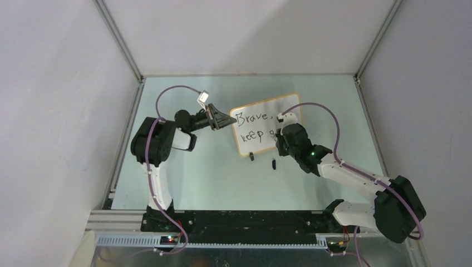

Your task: Write a sentence on the whiteboard

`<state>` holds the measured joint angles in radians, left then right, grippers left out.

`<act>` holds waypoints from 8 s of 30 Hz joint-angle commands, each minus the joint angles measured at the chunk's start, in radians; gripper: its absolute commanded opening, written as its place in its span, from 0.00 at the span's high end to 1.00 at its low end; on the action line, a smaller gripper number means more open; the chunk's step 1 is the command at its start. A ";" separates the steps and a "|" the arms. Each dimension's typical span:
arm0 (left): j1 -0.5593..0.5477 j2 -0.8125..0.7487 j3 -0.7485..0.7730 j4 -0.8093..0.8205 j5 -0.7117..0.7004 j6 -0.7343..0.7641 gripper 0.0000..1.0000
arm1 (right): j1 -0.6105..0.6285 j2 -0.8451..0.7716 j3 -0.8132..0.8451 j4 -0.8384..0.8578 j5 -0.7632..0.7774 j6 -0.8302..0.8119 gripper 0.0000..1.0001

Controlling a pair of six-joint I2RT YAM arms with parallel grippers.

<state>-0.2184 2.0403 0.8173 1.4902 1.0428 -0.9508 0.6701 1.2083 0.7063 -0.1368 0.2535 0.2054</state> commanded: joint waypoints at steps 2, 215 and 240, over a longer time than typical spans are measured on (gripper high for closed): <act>-0.011 -0.028 -0.017 0.036 0.069 0.024 1.00 | -0.008 0.009 0.010 0.026 0.014 -0.010 1.00; -0.013 -0.026 -0.014 0.035 0.078 0.023 1.00 | -0.080 -0.005 0.078 -0.013 -0.040 -0.007 1.00; -0.012 -0.026 -0.014 0.036 0.078 0.021 1.00 | -0.086 -0.006 0.087 -0.009 0.035 -0.002 1.00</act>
<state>-0.2192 2.0399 0.8173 1.4914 1.0454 -0.9508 0.5884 1.2053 0.7467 -0.1871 0.2760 0.2073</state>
